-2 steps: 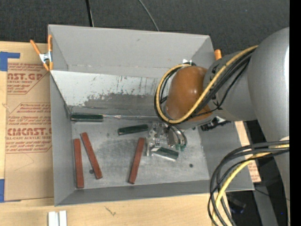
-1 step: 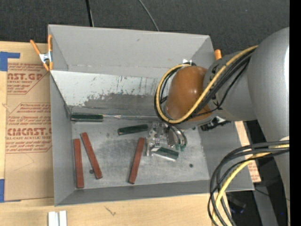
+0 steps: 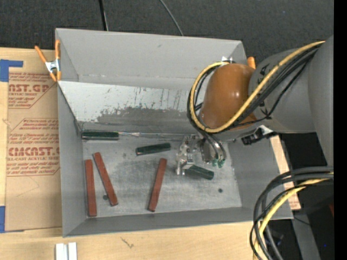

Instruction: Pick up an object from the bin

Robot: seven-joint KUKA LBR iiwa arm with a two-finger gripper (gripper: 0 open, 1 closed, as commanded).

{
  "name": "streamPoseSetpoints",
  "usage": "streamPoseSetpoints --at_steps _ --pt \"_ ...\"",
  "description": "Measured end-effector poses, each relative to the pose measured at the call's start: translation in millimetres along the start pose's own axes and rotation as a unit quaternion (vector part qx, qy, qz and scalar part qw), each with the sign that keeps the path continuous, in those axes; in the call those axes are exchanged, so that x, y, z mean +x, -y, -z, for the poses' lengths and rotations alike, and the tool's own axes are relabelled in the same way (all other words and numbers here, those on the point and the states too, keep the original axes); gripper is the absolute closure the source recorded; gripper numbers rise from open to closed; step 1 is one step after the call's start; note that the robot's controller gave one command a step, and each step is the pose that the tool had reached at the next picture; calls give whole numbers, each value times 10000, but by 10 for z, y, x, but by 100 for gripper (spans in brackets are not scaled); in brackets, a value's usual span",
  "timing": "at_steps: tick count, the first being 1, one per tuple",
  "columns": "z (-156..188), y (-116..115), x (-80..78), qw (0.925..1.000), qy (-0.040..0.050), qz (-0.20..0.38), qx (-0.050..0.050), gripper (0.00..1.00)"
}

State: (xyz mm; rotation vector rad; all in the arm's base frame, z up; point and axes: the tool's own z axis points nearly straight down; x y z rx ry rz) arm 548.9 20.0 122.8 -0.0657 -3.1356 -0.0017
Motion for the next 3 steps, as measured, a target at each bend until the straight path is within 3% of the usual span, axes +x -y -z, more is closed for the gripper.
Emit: streamPoseSetpoints --at_steps 1,2,3 --pt "33 324 -282 9998 118 -141 -4 100" --pt "-203 451 -269 9996 69 -265 5 100" --pt "971 315 -106 9985 38 -537 -2 100"
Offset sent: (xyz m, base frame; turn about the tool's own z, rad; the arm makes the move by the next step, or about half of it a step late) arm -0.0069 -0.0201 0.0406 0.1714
